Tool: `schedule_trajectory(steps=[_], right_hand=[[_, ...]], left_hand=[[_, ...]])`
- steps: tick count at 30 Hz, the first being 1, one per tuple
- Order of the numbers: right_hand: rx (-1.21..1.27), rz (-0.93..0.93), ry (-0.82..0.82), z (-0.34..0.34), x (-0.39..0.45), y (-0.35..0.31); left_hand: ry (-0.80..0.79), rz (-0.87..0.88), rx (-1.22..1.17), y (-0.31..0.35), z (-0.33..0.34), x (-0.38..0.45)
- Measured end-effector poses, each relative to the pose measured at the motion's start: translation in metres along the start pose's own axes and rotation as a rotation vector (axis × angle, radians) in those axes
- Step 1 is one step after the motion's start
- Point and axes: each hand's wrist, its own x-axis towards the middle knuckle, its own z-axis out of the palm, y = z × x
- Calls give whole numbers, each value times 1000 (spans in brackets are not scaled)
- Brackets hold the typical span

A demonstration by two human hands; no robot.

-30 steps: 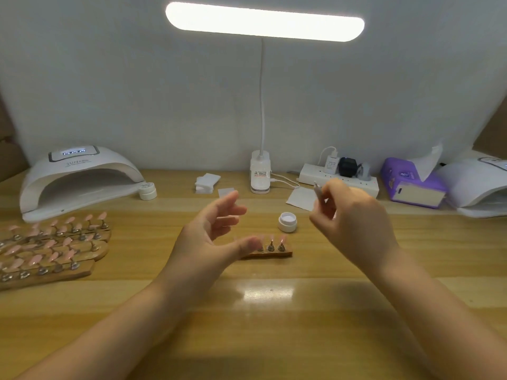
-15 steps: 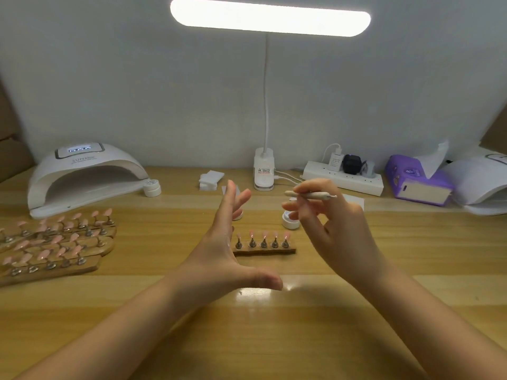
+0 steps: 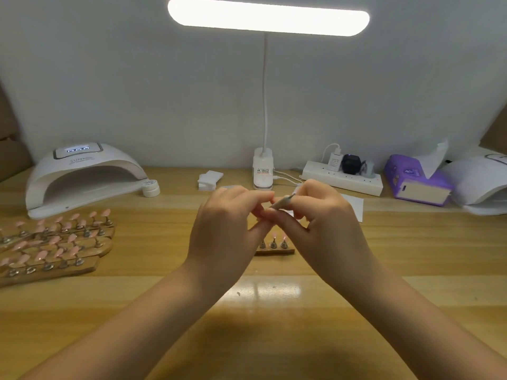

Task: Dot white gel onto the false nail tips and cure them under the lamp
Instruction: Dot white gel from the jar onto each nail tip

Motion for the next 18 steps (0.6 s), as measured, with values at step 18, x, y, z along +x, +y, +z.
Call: schedule_trajectory(steps=[18], right_hand=[[30,572,-327,34,-23,112]], left_hand=[[56,-828,-782,-39,9,5]])
